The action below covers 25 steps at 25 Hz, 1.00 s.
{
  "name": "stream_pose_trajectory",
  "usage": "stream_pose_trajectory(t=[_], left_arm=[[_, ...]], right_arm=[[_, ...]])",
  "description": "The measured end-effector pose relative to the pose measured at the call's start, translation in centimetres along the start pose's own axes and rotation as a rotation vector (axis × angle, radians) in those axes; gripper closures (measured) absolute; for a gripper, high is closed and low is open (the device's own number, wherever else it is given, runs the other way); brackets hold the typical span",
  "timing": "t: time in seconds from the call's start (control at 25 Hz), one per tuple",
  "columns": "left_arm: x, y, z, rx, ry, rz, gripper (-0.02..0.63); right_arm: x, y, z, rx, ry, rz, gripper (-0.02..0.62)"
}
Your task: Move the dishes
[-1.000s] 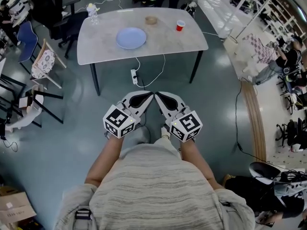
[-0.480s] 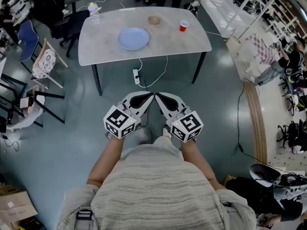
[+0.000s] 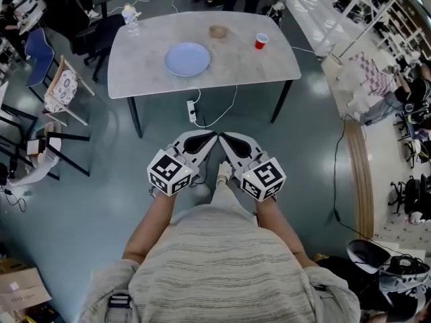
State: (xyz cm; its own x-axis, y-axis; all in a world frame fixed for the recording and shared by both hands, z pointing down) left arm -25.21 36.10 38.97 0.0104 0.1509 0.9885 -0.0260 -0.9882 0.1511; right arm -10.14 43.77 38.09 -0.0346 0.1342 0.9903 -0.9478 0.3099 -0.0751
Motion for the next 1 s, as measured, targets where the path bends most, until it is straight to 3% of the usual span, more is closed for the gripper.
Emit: stream_pose_trajectory(t=[0.6, 1.0], left_arm=[[-3.2, 12.8, 14.4, -0.028, 0.018, 0.021, 0.584], [-3.9, 18.3, 20.6, -0.100, 0.008, 0.031, 0.584]], right_arm=[[-3.4, -17.9, 8.6, -0.046, -0.020, 0.003, 0.578], [-4.6, -26.0, 12.8, -0.112, -0.016, -0.018, 0.578]])
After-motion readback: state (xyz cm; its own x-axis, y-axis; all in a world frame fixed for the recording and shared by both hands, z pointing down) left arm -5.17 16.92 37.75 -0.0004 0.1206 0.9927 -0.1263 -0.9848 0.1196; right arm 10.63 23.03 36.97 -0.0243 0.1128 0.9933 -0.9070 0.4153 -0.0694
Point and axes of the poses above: the fingertips, and each gripper's own axes: z forward along the fingers, y to its left, x out of its underside, the point moved 10 cm from there along -z, backward along the fingers, and after that the axes turned 9 degrees about x, right-handed, at the moved point
